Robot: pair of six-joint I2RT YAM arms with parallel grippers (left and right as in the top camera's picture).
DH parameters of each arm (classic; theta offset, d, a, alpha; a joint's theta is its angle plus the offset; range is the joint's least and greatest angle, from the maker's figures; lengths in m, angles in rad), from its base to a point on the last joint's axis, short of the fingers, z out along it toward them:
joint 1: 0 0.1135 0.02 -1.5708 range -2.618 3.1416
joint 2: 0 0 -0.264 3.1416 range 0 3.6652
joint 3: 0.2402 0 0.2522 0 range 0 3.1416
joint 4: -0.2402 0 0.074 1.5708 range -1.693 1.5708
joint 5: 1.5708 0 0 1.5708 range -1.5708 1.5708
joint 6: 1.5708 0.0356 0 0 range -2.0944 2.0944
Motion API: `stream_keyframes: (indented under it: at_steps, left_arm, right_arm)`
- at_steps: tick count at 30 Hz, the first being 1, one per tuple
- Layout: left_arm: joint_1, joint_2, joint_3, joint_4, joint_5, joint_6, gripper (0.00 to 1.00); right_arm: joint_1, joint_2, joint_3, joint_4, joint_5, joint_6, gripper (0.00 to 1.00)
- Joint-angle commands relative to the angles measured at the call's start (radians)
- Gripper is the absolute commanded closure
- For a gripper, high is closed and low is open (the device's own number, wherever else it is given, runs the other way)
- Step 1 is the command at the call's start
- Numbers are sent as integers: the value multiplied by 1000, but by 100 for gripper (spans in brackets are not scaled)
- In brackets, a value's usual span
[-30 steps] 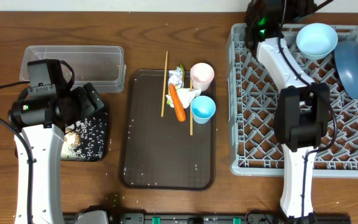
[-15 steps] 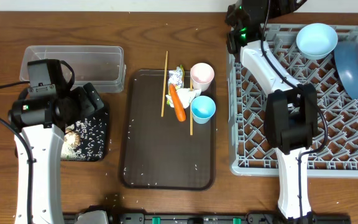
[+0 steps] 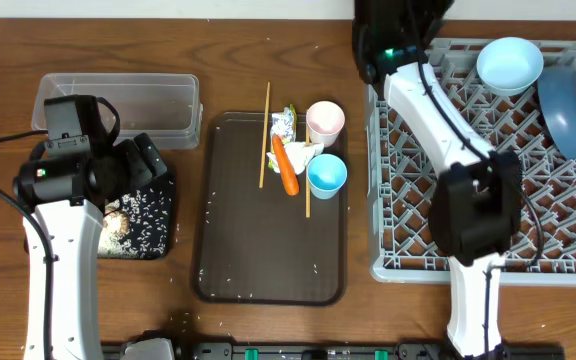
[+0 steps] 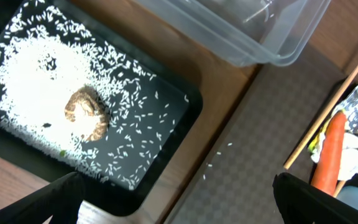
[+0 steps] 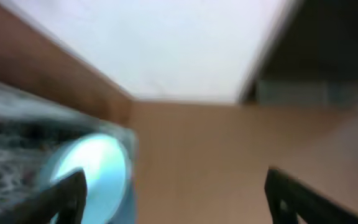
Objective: Sort waste into correct bins and load items into the dishwasher rack
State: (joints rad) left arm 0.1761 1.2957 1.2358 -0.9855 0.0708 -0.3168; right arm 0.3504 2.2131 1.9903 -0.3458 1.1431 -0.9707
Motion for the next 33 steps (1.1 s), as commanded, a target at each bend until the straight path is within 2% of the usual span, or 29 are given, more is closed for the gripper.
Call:
stream_keyframes:
  at_steps: [1,4,8,11,14,17,24,33]
  left_arm:
    - [4,-9,12,-2,-12,8,2]
    - [4,-9,12,-2,-12,8,2]
    - [4,-9,12,-2,-13,8,2]
    - [4,-9,12,-2,-13,8,2]
    - [4,-9,12,-2,-12,8,2]
    - [4,-9,12,-2,-12,8,2]
    - [4,-9,12,-2,-13,8,2]
    - [4,-9,12,-2,-12,8,2]
  right_arm:
    - [0,-146,51,-183,-359,431,20]
    - [-23,-225,86,-334,-541,547,21]
    - [-58,-308,93,-425,-734,687,22]
    - [-139,-342,93,-476,-891,833,27]
    - [-266,-343,93,-531,-1016,996,31]
    - [-414,-320,93,-593,-1129,1094,36]
    - [-574,-270,91,-639,-1162,1157,37]
    - [-586,-145,91,-570,-1073,1145,43]
